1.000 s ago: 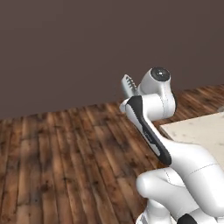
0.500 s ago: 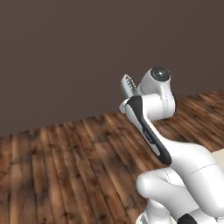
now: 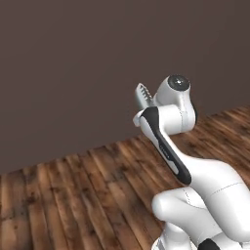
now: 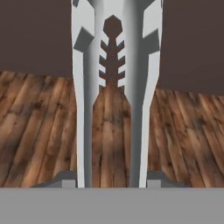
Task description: Take the tongs from the drawer on the right and place them on the dining counter next to the tray containing the kebab skewer.
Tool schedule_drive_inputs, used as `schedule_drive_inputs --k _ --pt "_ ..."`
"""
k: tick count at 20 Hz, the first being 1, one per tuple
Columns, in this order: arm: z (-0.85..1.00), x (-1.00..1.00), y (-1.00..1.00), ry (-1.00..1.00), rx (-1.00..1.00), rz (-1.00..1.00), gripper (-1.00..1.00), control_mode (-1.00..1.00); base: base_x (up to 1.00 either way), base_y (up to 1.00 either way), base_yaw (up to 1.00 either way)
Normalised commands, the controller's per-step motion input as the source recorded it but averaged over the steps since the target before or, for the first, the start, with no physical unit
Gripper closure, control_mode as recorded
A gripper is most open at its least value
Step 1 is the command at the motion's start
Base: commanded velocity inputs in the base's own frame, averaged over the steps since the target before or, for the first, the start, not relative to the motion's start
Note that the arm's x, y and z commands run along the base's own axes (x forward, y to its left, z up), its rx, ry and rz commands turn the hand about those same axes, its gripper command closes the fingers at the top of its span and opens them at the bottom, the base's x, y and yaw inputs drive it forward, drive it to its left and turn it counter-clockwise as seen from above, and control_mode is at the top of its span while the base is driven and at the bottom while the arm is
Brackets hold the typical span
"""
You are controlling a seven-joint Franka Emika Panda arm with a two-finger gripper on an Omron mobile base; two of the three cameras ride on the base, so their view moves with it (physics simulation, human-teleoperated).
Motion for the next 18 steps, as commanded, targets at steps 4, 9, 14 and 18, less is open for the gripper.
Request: schedule_drive_inputs --k 4,9,14,18 --pt "0.00 0.00 0.00 0.00 0.00 0.00 1.00 1.00 1.00 0.00 -0.23" --pt "0.00 0.00 0.00 0.00 0.00 0.00 1.00 1.00 0.78 -0.01 -0.35" --pt "0.00 0.00 0.00 0.00 0.00 0.00 1.00 1.00 0.14 -0.01 -0.75" --pt "0.00 0.00 0.00 0.00 0.00 0.00 1.00 1.00 0.00 0.00 -0.96"
